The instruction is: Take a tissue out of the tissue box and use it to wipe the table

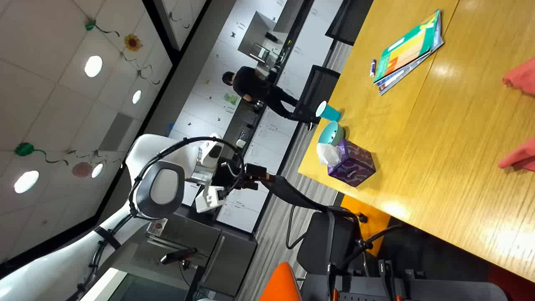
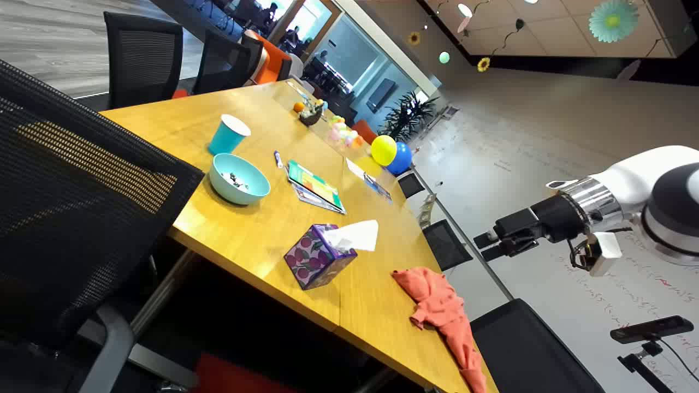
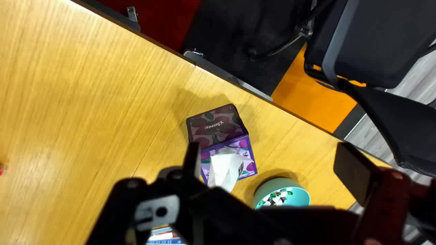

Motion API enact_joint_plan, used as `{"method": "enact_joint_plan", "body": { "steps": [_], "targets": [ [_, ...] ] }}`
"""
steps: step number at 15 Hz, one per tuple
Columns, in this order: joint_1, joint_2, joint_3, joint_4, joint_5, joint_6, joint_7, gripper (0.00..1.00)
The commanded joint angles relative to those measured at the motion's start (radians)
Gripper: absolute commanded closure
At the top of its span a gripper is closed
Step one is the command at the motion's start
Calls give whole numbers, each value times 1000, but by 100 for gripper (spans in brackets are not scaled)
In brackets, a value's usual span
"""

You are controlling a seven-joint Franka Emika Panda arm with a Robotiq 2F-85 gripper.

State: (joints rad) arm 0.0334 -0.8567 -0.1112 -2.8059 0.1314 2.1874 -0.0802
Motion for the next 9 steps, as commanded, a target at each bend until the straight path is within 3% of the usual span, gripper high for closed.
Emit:
{"method": "enact_joint_plan", "body": {
  "steps": [1,5,9],
  "targets": [
    [-8,2,7,0,7,-3,-6,0],
    [-8,5,7,1,7,-5,-5,0],
    [-3,102,17,51,-3,77,-7,0]
  ]
}}
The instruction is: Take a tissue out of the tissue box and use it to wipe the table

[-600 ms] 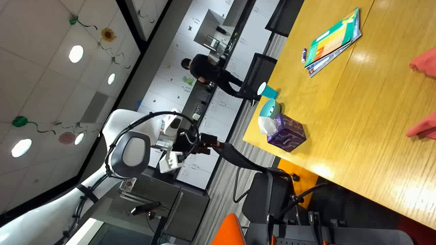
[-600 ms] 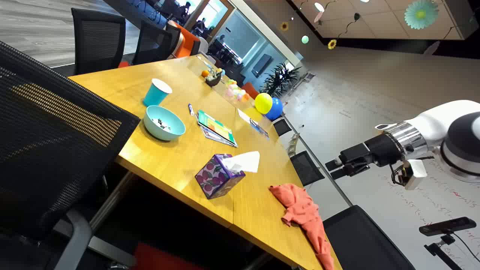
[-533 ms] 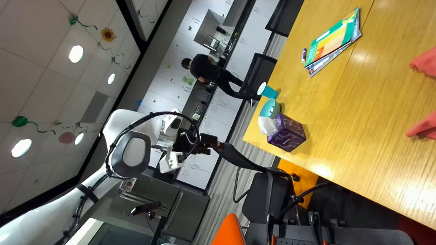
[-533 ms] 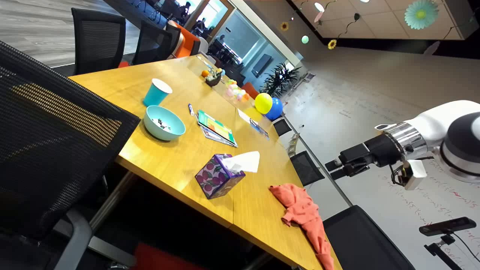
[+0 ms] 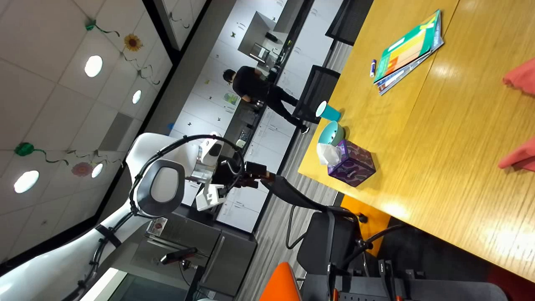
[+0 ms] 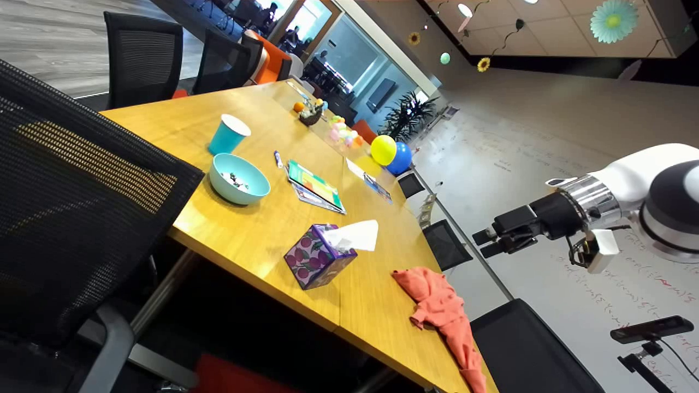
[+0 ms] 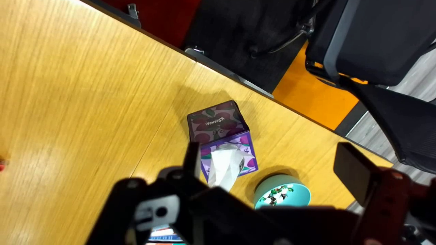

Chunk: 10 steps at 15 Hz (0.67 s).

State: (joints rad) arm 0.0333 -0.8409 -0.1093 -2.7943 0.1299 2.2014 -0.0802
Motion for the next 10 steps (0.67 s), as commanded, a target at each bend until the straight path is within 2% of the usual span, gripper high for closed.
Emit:
{"method": "enact_joint_plan", "body": {
  "steps": [1,5,10],
  "targets": [
    [-4,125,20,55,-6,92,-4,0],
    [5,297,33,97,-19,232,-12,0],
    [5,520,51,151,-26,460,-6,0]
  ]
}}
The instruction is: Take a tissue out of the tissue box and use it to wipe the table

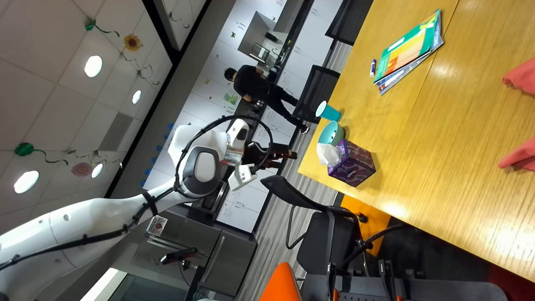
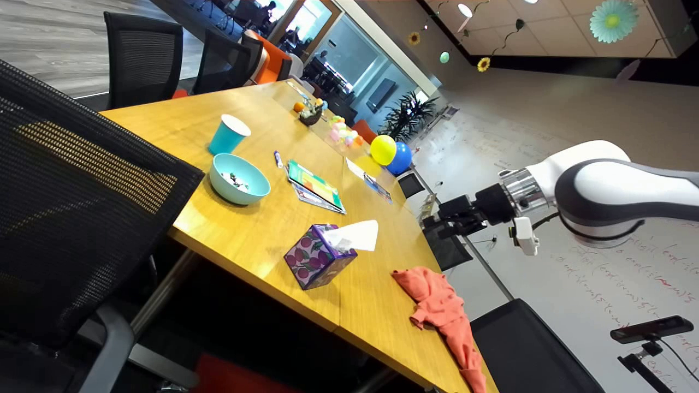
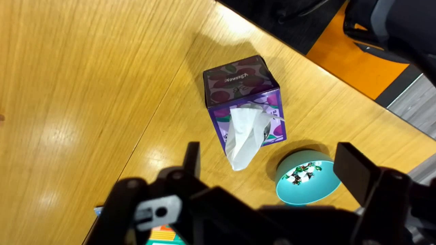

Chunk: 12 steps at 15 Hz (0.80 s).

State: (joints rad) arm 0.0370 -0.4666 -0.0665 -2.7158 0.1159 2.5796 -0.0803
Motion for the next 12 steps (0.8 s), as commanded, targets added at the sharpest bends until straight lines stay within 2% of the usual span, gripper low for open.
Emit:
{"method": "enact_joint_plan", "body": {
  "steps": [1,12],
  "targets": [
    [3,187,10,92,-8,104,-5,0],
    [-8,495,34,307,-2,114,0,0]
  ]
}}
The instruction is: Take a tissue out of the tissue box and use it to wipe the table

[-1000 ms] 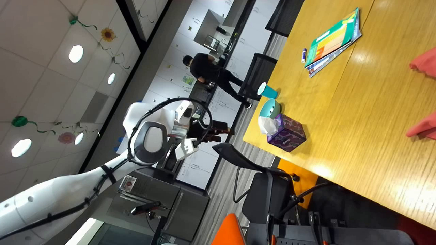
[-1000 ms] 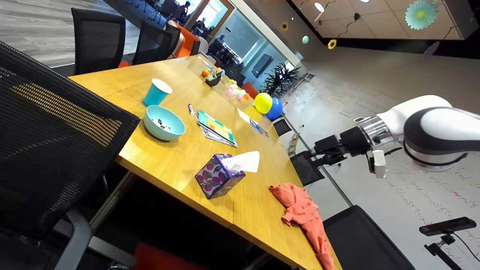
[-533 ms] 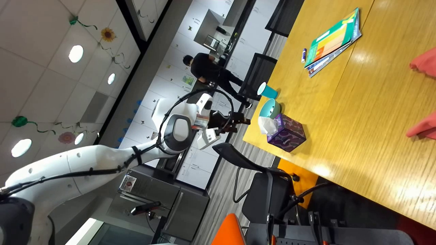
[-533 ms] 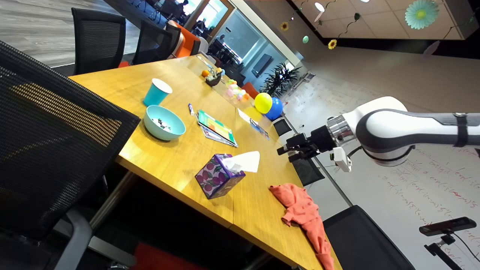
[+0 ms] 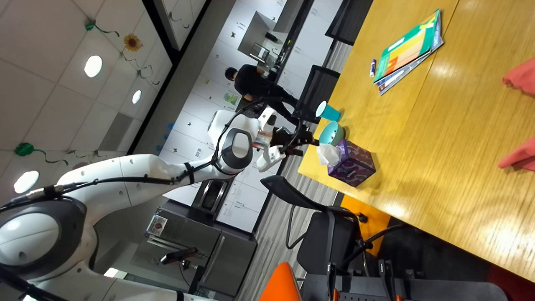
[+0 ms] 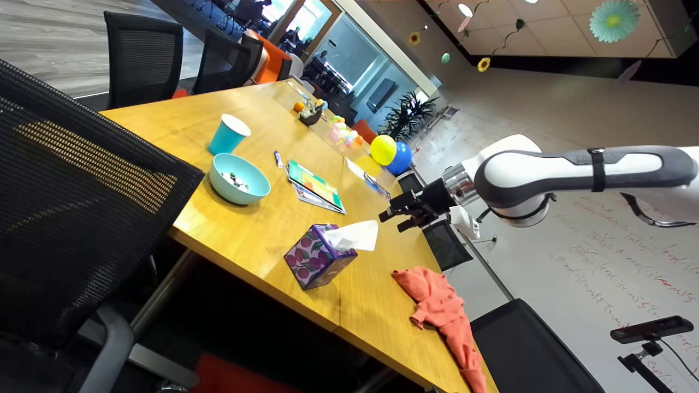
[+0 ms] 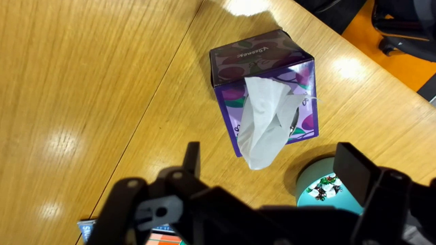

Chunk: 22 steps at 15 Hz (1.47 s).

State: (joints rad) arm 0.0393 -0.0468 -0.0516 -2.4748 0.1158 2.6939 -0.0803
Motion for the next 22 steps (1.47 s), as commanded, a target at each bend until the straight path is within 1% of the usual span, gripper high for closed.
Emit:
{"method": "enact_joint_plan", "body": {
  "steps": [1,5,6,7,8,9,12,13,14,17,18,20,22],
  "targets": [
    [-11,95,23,80,-1,-3,1,0],
    [-17,163,36,131,5,-7,1,0],
    [-20,177,37,141,7,-9,-1,2],
    [-22,187,40,148,14,-8,-5,26],
    [-24,197,40,154,13,-8,-5,26],
    [-27,203,41,158,13,-7,-5,31],
    [-32,212,40,164,10,-9,-2,56],
    [-33,211,40,162,10,-10,-1,62],
    [-35,208,41,160,13,-10,-3,72],
    [-35,196,41,150,7,-16,3,93],
    [-29,186,37,141,-13,-21,19,99],
    [-17,165,28,124,-59,-23,48,100],
    [-1,125,17,94,-149,-4,95,100]
  ]
}}
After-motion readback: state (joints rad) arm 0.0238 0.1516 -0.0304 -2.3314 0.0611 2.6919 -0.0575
